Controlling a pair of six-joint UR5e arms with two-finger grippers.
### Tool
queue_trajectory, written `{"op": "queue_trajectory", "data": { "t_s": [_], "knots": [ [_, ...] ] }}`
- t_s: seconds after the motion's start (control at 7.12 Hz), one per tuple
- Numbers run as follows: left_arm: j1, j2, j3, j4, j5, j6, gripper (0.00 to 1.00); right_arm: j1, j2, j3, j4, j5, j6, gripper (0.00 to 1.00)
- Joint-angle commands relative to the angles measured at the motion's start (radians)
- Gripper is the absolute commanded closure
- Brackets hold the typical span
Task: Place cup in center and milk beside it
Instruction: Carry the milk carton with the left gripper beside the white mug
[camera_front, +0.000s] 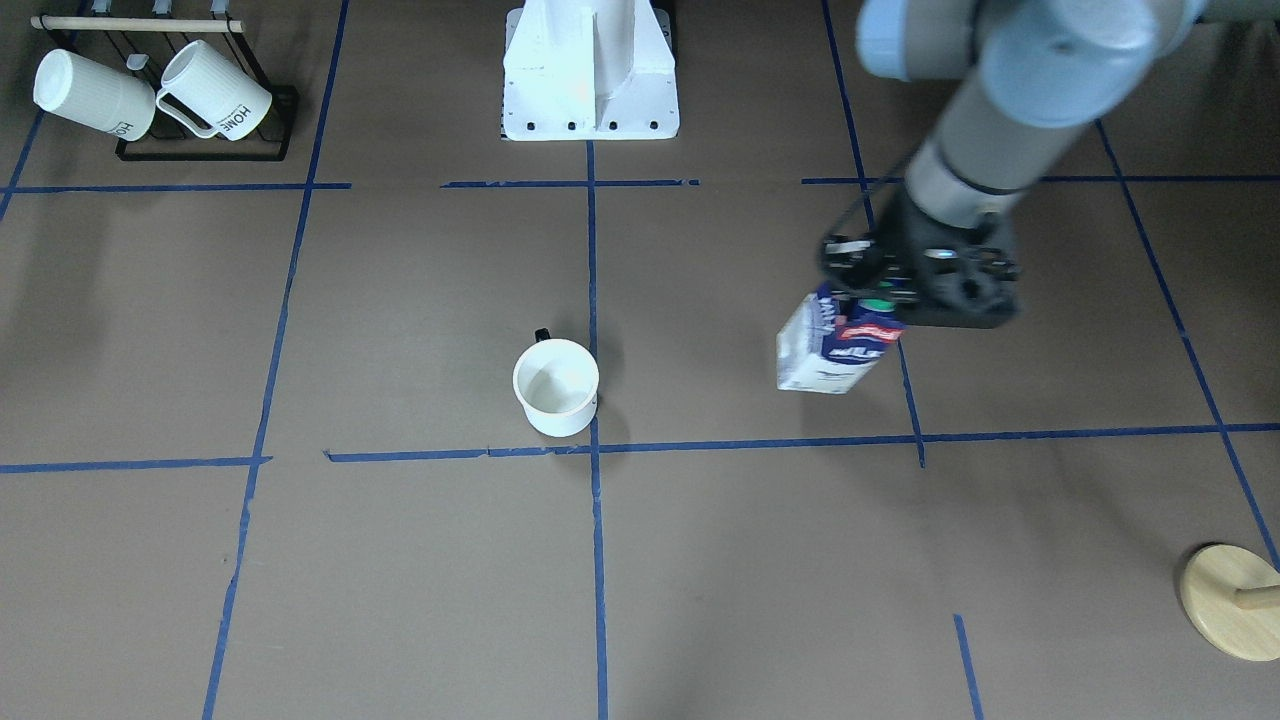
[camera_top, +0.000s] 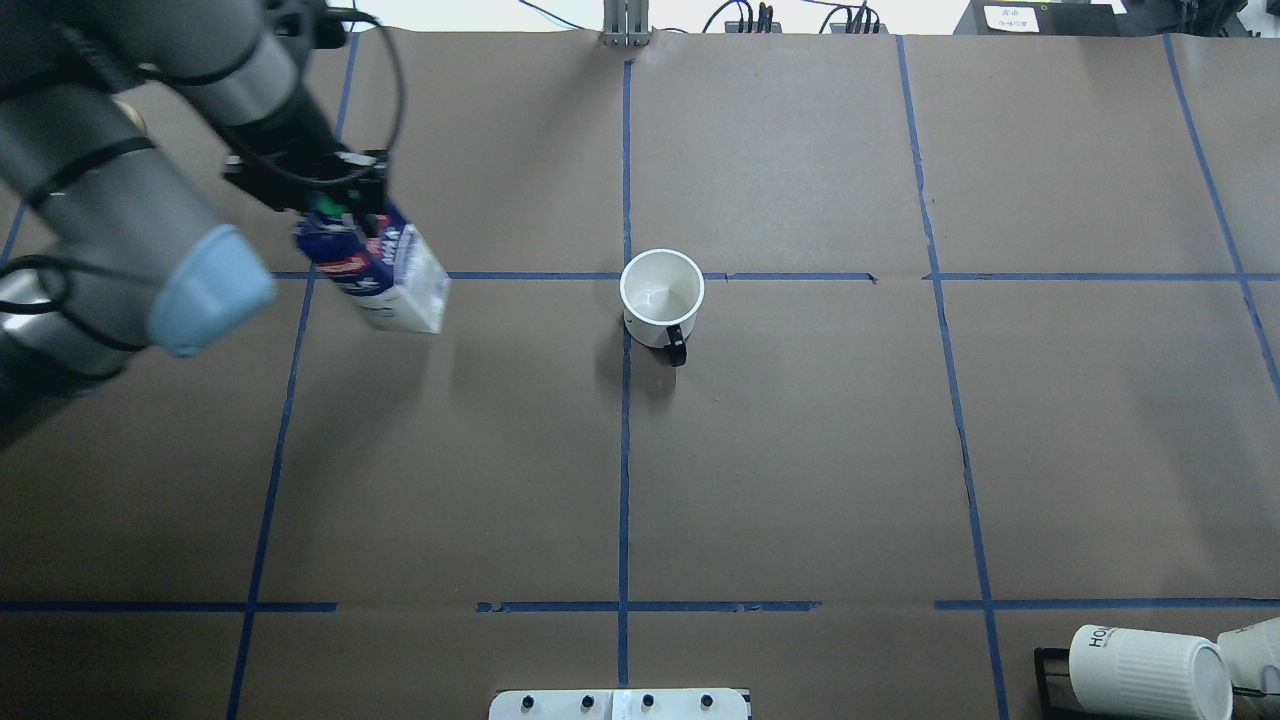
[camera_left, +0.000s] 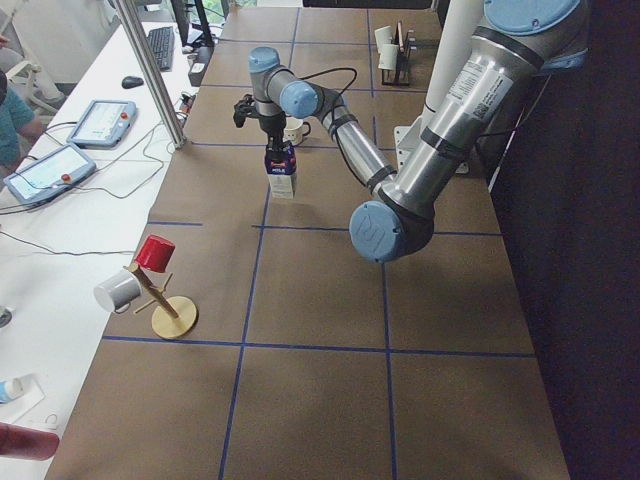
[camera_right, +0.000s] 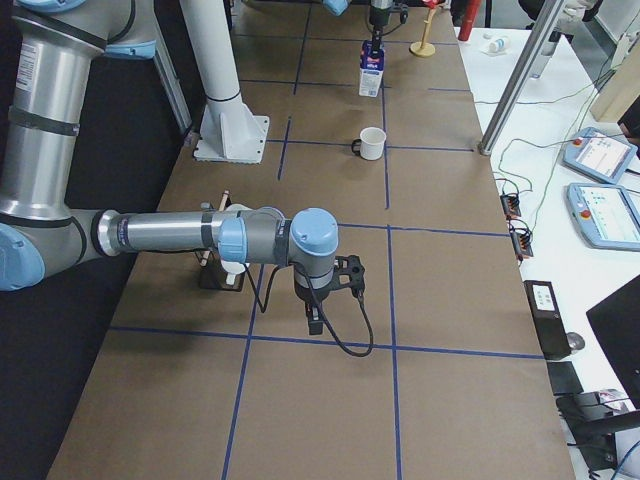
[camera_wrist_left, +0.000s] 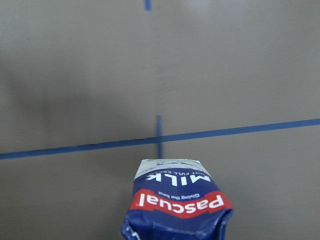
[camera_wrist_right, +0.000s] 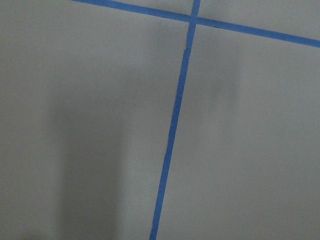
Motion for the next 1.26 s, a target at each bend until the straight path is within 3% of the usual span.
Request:
{"op": "queue_trajectory", "data": {
  "t_s": [0.0, 0.28, 0.7, 0.84, 0.98, 1.12],
  "knots": [
    [0.149, -0.221, 0.177, 0.000, 0.118, -0.156, 0.59, 0.000, 0.000, -0.004, 0.000, 0.000, 0.001, 0.00],
    [0.192, -0.292, 0.282, -0.046, 0.129, -0.196, 0.58, 0.000, -0.002, -0.006, 0.000, 0.000, 0.001, 0.00],
    [0.197, -0.292, 0.337, -0.109, 0.166, -0.195, 0.58, 0.000, -0.002, -0.007, -0.002, 0.000, 0.001, 0.00],
    [0.197, -0.291, 0.337, -0.110, 0.166, -0.193, 0.47, 0.000, -0.002, -0.007, -0.002, 0.000, 0.001, 0.00],
    [0.197, -0.283, 0.336, -0.115, 0.170, -0.190, 0.00, 0.000, -0.002, -0.007, -0.002, 0.000, 0.002, 0.00],
    [0.197, -0.280, 0.336, -0.130, 0.184, -0.193, 0.00, 0.000, -0.002, -0.007, -0.002, 0.000, 0.002, 0.00]
  ]
}}
